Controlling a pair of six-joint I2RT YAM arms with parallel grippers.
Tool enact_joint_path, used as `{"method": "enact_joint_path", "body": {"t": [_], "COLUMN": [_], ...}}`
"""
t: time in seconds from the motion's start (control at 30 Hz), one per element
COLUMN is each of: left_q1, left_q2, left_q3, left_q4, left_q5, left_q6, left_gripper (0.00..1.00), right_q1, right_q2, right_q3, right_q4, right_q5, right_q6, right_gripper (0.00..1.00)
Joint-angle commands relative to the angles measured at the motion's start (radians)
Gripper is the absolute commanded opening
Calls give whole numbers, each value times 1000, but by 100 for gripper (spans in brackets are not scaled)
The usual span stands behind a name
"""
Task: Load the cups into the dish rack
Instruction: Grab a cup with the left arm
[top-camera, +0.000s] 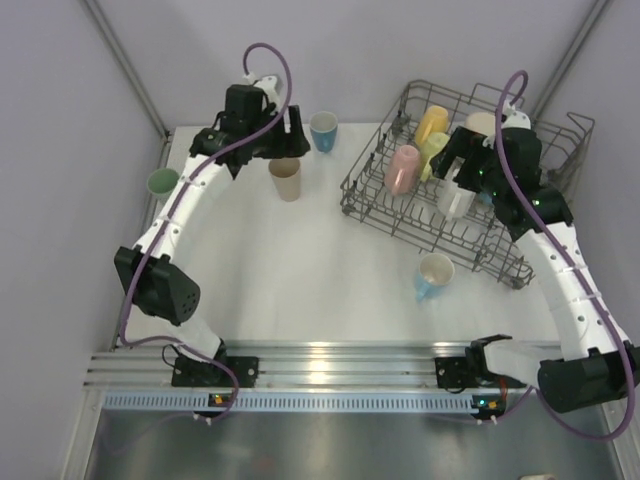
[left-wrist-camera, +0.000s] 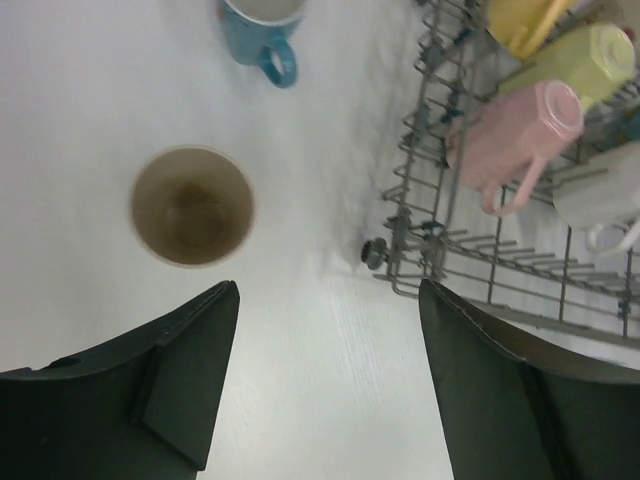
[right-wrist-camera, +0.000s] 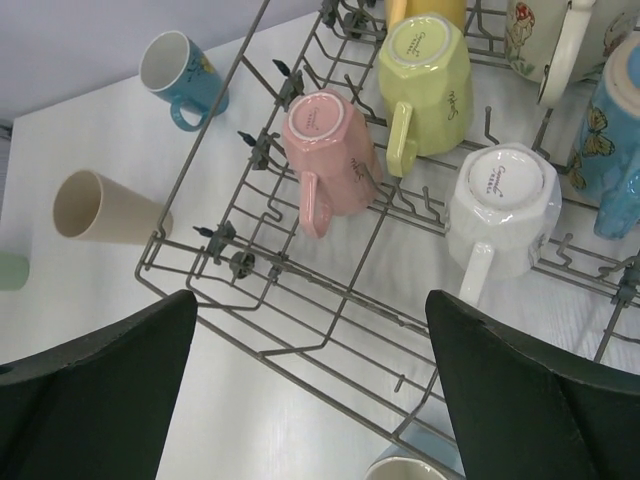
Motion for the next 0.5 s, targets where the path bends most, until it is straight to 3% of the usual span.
{"method": "enact_joint_path", "body": {"t": [0.0,0.17,0.3,0.47], "left_q1": [-120,-348,-535,-666], "left_q2": [-100,-151,-142,-111], "left_q3": [-50,-132,-169,-232], "left_q4": [-7,10,22,105], "left_q5": [9,15,-65,-118], "left_q6": [48,-22,-99,-217], "left_gripper": [78,73,72,71], "right_q1": [12,11,12,12], "right_q2": [-67,-139,-219,-320], "right_q3": [19,43,49,60], "right_q4": [13,-7,-4,14], "right_q5": [27,117,186,228], "right_q6": [43,70,98,112], "right_gripper": [97,98,98,98]}}
